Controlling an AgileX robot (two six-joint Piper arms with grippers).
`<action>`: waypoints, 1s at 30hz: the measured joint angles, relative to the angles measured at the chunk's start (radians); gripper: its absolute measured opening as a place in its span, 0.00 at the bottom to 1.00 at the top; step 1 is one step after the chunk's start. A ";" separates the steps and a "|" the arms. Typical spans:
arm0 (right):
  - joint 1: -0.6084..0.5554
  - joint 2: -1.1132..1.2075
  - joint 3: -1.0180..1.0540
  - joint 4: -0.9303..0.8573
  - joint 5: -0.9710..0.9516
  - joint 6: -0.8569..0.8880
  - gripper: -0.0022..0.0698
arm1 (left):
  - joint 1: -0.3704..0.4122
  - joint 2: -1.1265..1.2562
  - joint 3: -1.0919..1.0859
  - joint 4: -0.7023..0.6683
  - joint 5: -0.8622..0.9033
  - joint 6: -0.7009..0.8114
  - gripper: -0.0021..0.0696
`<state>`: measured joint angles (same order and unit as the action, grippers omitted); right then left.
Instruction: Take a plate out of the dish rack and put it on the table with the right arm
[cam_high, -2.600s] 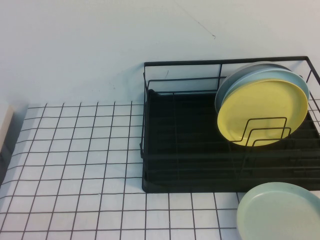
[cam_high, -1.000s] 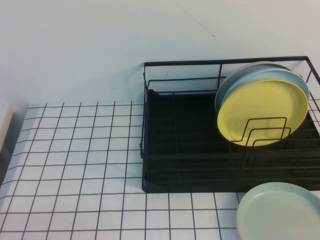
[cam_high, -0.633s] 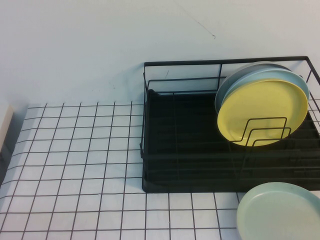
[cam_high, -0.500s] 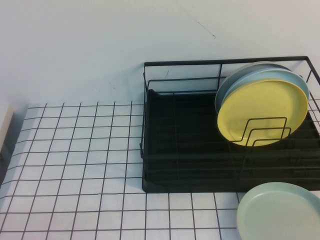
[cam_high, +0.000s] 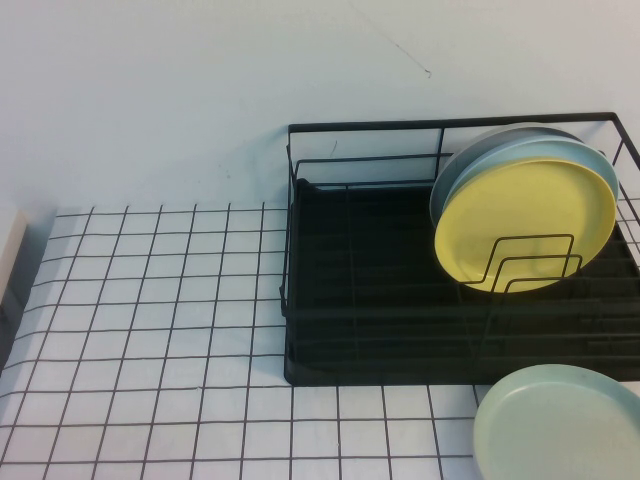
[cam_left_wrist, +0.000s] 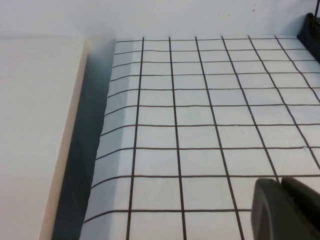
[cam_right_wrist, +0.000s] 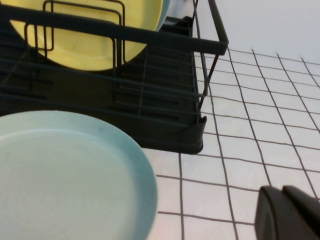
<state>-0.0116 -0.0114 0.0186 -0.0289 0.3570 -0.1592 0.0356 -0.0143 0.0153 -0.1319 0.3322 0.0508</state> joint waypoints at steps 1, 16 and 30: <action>0.000 0.000 0.002 0.002 -0.008 0.000 0.03 | 0.000 0.000 0.000 0.000 0.000 0.000 0.02; 0.000 0.000 0.011 0.013 -0.347 0.000 0.03 | 0.000 0.000 0.000 0.000 0.000 0.000 0.02; 0.000 -0.002 0.004 0.112 -0.925 0.051 0.03 | 0.000 0.000 0.000 0.000 0.000 0.000 0.02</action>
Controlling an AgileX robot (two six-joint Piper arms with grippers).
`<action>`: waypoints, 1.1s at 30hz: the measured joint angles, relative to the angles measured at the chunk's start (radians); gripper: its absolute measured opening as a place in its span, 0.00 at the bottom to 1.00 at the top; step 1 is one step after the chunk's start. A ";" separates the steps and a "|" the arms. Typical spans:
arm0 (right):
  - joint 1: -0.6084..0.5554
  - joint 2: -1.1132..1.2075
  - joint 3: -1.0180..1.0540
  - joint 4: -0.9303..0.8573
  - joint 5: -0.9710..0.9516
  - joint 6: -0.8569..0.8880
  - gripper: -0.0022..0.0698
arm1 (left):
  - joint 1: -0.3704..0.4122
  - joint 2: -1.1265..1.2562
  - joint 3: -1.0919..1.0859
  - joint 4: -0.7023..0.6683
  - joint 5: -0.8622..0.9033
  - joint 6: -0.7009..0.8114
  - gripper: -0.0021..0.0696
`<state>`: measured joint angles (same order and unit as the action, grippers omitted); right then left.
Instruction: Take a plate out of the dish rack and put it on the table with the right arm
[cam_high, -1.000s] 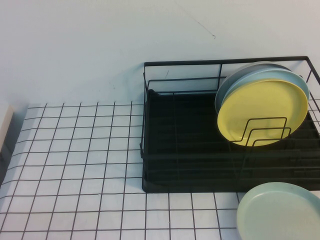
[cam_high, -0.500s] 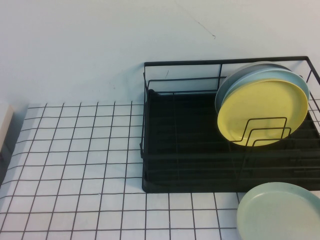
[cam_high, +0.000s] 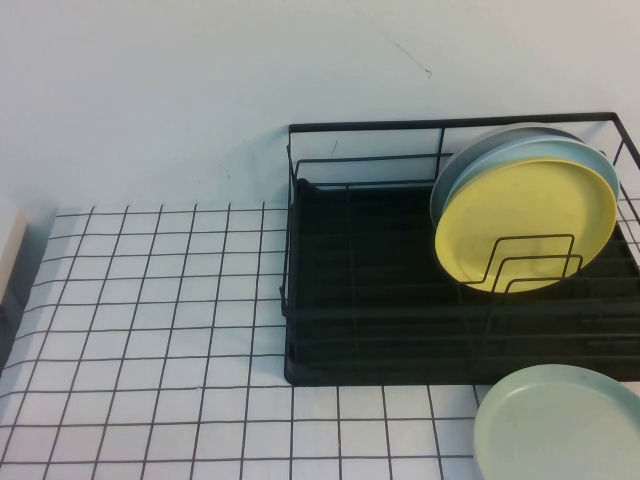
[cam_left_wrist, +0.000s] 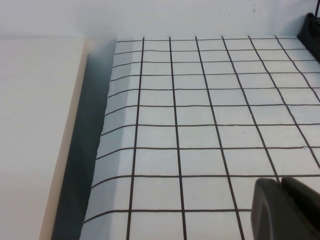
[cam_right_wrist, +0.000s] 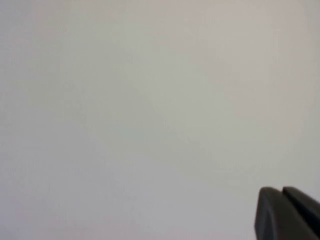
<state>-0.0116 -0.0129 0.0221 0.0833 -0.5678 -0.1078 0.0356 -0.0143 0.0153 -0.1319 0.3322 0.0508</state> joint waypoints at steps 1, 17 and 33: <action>0.000 0.000 -0.019 0.005 0.064 -0.003 0.03 | 0.000 0.000 0.000 0.000 0.000 0.000 0.02; 0.000 0.495 -0.647 0.007 1.161 -0.387 0.03 | 0.000 0.000 0.000 0.000 0.000 0.000 0.02; 0.000 1.176 -0.840 0.287 0.962 -1.149 0.60 | 0.000 0.000 0.000 0.000 0.000 0.000 0.02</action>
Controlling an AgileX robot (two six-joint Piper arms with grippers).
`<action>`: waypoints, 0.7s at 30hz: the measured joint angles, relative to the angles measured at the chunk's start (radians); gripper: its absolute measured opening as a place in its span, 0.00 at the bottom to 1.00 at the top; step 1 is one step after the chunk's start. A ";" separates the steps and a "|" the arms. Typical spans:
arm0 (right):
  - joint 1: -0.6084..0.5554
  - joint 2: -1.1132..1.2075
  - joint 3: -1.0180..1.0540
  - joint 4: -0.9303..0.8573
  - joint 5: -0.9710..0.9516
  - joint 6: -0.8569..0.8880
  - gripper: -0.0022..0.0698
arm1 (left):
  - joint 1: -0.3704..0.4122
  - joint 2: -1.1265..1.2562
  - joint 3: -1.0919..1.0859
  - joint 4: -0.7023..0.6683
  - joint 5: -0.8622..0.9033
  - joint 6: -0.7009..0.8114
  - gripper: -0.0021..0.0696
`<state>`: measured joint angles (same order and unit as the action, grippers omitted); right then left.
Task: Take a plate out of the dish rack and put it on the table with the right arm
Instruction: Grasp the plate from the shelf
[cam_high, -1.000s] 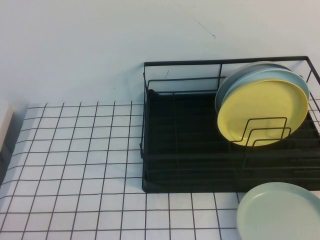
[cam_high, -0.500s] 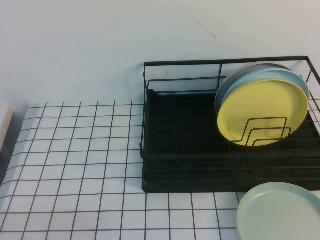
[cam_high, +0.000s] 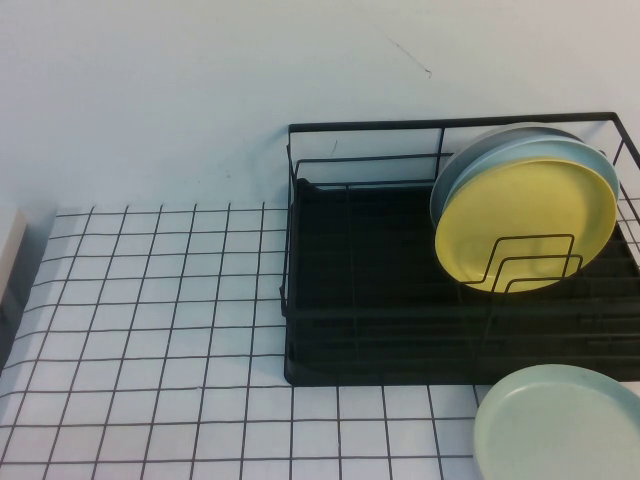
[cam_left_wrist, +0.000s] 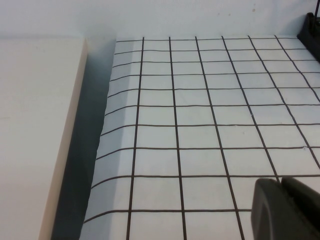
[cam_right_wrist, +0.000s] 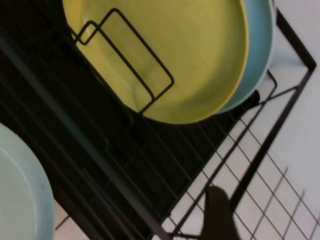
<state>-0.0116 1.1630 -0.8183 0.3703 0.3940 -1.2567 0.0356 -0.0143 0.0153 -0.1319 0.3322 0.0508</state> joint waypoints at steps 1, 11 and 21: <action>0.001 0.029 -0.010 0.051 -0.005 -0.065 0.61 | 0.000 0.000 0.000 0.000 0.000 0.000 0.02; 0.053 0.345 -0.195 0.343 -0.025 -0.402 0.65 | 0.000 0.000 0.000 0.000 0.000 0.000 0.02; 0.053 0.513 -0.348 0.376 -0.031 -0.416 0.65 | 0.000 0.000 0.000 0.000 0.000 0.000 0.02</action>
<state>0.0411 1.6765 -1.1666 0.7461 0.3633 -1.6729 0.0356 -0.0143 0.0153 -0.1319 0.3322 0.0508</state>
